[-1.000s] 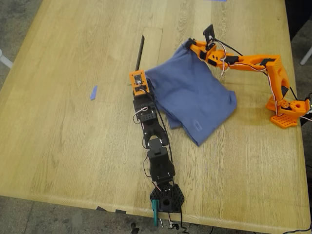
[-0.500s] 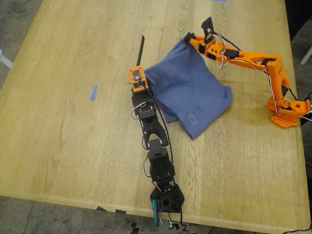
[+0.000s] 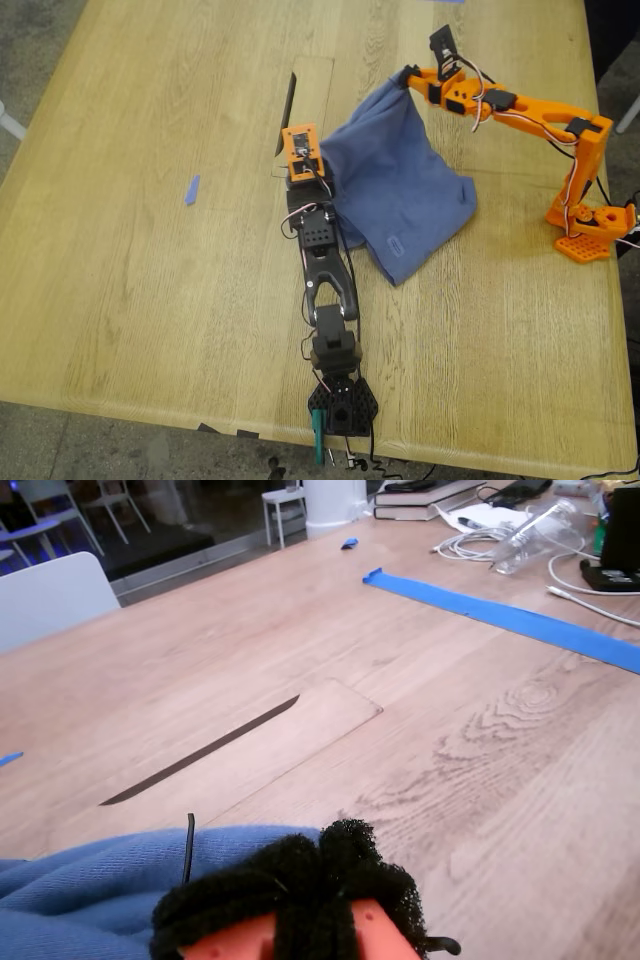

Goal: Fold a T-shirt

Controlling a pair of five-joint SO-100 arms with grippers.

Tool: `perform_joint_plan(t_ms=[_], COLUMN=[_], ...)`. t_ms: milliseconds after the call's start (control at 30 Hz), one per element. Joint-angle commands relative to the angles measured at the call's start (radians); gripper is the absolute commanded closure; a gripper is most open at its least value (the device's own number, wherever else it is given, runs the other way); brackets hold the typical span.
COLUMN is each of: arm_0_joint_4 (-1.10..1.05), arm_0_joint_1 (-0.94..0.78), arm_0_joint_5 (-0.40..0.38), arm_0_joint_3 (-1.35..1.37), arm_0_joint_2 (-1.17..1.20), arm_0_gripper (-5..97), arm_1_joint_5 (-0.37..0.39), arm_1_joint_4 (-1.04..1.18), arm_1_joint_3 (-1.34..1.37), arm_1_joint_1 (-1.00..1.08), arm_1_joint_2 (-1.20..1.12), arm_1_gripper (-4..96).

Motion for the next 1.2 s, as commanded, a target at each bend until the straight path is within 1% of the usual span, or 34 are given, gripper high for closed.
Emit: perform_joint_plan(t_ms=[0,267,600,800,1000,1167], arm_0_joint_4=[0.12,0.359,0.565,0.695,0.841,0.916], arm_0_joint_1=[0.014,0.084,0.186,0.331,0.48,0.621], arm_0_joint_5=[-0.011,-0.017,-0.031,-0.041,-0.052,-0.063], arm_0_joint_3=[-0.005,0.08,0.123,0.172,0.207,0.261], arm_0_joint_2=[0.268,0.474,0.58,0.646,0.716,0.767], arm_0_gripper=[92,92,92,92,92,92], arm_1_joint_5=[-0.003,-0.003,-0.002,0.002,0.005,0.005], arm_1_joint_4=[0.063,0.31,0.537,0.646,0.804,0.925], arm_1_joint_3=[0.023,0.219,0.525,0.652,0.755,0.854], arm_1_joint_1=[0.015,-0.052,-0.117,-0.146,-0.204,-0.25], arm_1_joint_2=[0.149,0.43,0.799,0.979,1.163,1.324], arm_1_gripper=[91.3,91.3,91.3,91.3,91.3,91.3])
